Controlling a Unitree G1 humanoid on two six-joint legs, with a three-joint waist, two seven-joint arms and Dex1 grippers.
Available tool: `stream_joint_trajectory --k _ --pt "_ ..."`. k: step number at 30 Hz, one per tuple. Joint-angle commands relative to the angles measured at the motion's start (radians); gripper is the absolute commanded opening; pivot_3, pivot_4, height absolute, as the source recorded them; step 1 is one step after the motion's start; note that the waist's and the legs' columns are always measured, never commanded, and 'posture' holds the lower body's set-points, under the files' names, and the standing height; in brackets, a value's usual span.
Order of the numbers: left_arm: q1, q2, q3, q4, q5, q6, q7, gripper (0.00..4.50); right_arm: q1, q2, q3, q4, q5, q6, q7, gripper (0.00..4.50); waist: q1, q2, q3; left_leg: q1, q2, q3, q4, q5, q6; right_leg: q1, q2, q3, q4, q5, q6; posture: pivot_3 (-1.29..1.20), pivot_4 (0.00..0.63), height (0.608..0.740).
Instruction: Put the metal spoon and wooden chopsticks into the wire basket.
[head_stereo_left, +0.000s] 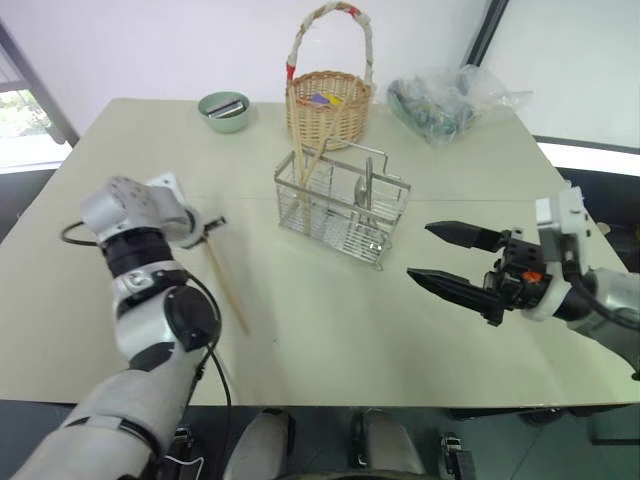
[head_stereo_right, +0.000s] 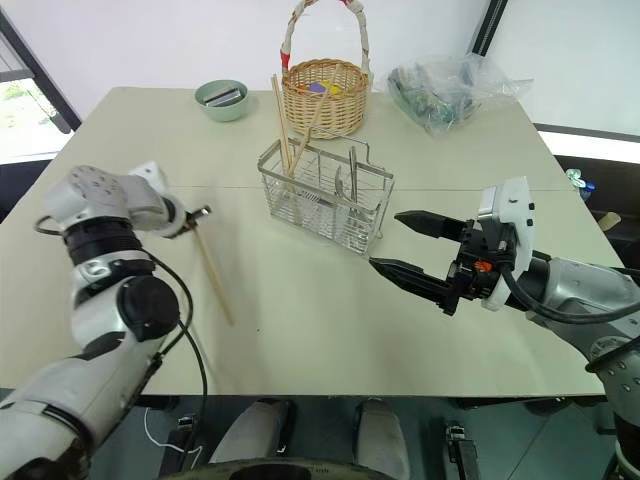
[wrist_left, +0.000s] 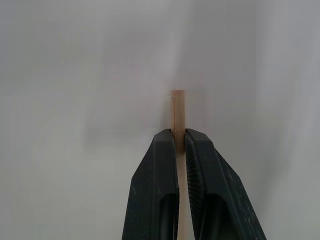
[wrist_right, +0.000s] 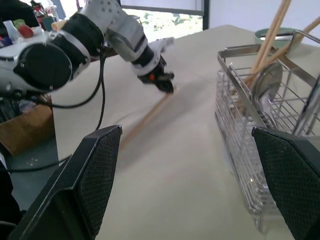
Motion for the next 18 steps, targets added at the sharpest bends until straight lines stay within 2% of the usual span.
stream_joint_trajectory --k 1,4,9,14,18 --pt "-0.068 0.123 -0.126 0.080 0.004 -0.337 -0.208 0.07 -0.020 -0.026 -0.045 0.014 -0.011 -0.017 0.023 4.31 0.001 0.000 0.000 0.000 0.000 0.000 0.000 0.000 0.000 0.000 0.000 0.000 0.000 0.000 0.000 0.00 0.150 0.678" --pt "-0.120 0.185 -0.127 0.149 -0.058 -0.561 -0.384 0.07 -0.041 -0.043 -0.062 0.040 -0.018 -0.018 0.036 4.31 0.003 0.000 0.000 0.000 -0.001 0.001 0.000 0.000 0.000 0.001 -0.002 0.000 -0.001 0.000 0.000 0.00 0.150 0.678" --pt "-0.261 0.237 -0.091 0.204 -0.206 -0.746 -0.658 0.07 -0.074 -0.069 -0.090 0.075 -0.013 -0.006 0.052 4.31 0.002 -0.001 0.000 -0.006 -0.001 -0.002 0.001 0.001 0.003 -0.001 -0.002 -0.002 -0.003 0.000 0.000 0.00 0.150 0.678" --pt "-0.416 0.226 -0.062 0.291 -0.301 -0.857 -0.731 0.07 -0.091 -0.072 -0.087 0.080 -0.012 0.000 0.050 4.31 -0.001 -0.001 0.000 -0.008 -0.001 -0.001 0.001 0.001 0.003 -0.005 -0.002 -0.002 -0.003 0.000 -0.001 0.00 0.150 0.678" --pt "-0.456 0.159 -0.127 0.315 -0.304 -0.896 -0.789 0.07 -0.084 -0.063 -0.089 0.059 -0.009 0.000 0.031 4.31 0.001 0.000 0.000 -0.007 -0.001 -0.001 0.001 0.001 0.004 -0.003 -0.002 -0.002 -0.002 0.000 0.000 0.00 0.150 0.678"
